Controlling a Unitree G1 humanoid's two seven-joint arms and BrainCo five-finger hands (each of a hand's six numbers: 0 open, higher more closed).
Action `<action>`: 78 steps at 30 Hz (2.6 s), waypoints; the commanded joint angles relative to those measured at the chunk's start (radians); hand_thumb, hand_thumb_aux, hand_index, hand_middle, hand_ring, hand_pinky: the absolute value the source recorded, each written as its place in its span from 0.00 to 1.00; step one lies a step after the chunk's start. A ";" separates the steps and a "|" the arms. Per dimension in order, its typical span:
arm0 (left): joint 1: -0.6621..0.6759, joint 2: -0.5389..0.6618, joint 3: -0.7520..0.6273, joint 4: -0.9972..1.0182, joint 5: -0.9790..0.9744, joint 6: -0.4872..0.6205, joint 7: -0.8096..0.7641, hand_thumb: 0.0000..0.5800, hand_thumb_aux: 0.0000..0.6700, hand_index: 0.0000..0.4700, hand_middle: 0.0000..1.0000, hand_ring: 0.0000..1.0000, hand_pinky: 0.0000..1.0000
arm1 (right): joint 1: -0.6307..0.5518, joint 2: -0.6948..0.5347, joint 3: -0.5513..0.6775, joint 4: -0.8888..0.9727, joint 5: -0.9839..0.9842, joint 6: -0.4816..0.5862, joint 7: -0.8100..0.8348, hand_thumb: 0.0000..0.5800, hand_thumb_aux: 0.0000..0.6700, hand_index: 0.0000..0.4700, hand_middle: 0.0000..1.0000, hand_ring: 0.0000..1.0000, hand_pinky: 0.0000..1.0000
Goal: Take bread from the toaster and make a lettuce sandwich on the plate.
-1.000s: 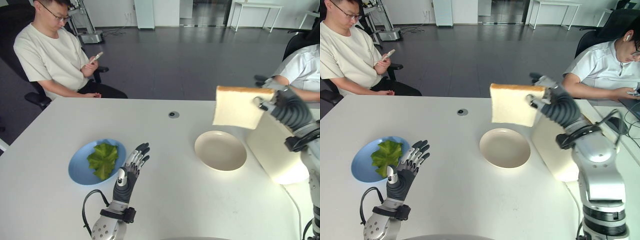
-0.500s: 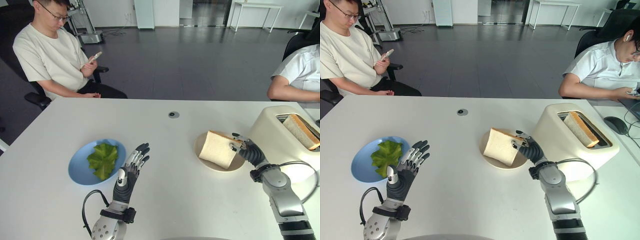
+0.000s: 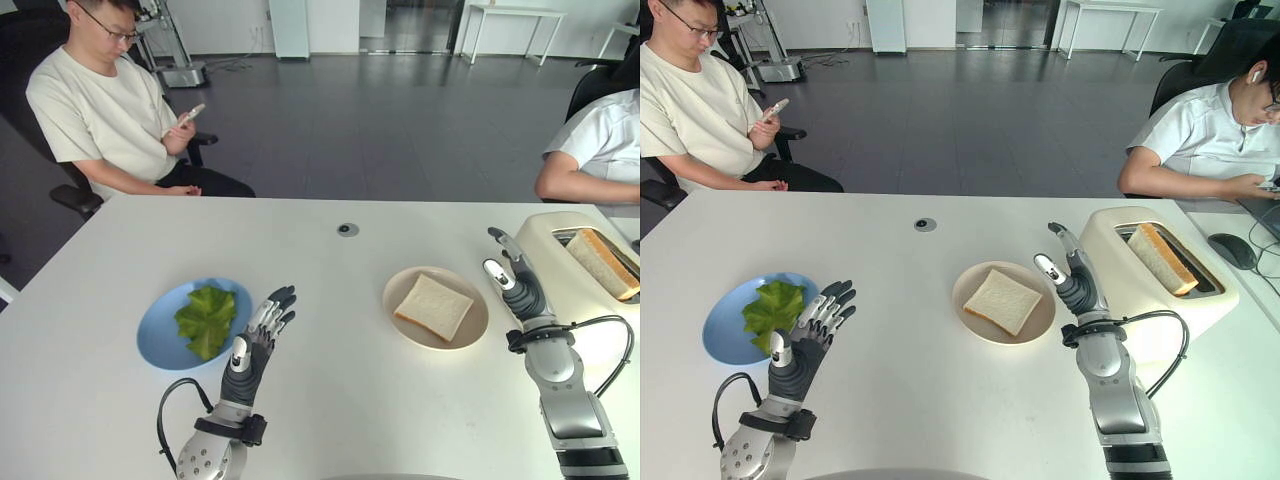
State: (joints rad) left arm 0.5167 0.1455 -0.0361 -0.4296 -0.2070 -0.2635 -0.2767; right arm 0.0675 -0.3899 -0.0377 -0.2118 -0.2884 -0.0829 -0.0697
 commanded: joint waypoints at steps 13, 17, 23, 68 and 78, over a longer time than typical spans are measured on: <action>-0.496 0.713 0.191 0.759 0.851 -0.113 0.280 0.00 0.00 0.00 0.00 0.00 0.00 | 0.265 0.208 0.098 -0.210 0.035 -0.024 0.012 0.00 0.00 0.00 0.00 0.00 0.00; -0.560 0.738 0.075 0.901 0.935 -0.119 0.312 0.52 0.31 0.31 0.00 0.00 0.00 | 0.297 0.226 0.126 -0.232 0.006 -0.028 0.010 0.00 0.00 0.00 0.00 0.00 0.00; -0.566 0.735 -0.021 1.005 0.959 -0.121 0.367 0.69 0.44 0.44 0.00 0.00 0.00 | 0.302 0.233 0.123 -0.244 -0.007 -0.027 0.019 0.00 0.00 0.00 0.00 0.00 0.00; -1.214 -0.077 -0.486 0.948 0.864 0.079 0.265 1.00 1.00 1.00 0.00 0.00 0.00 | 0.201 0.257 0.045 -0.356 0.014 -0.006 0.027 0.00 0.00 0.00 0.00 0.00 0.00; -1.320 -0.205 -0.563 1.359 0.909 0.003 0.428 0.00 0.00 0.00 0.00 0.00 0.00 | 0.169 0.254 0.001 -0.396 0.023 0.036 0.052 0.00 0.00 0.00 0.00 0.00 0.00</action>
State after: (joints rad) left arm -0.7741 -0.0707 -0.5967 0.9065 0.6909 -0.2504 0.1434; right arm 0.2493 -0.1297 -0.0161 -0.6031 -0.2802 -0.0620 -0.0247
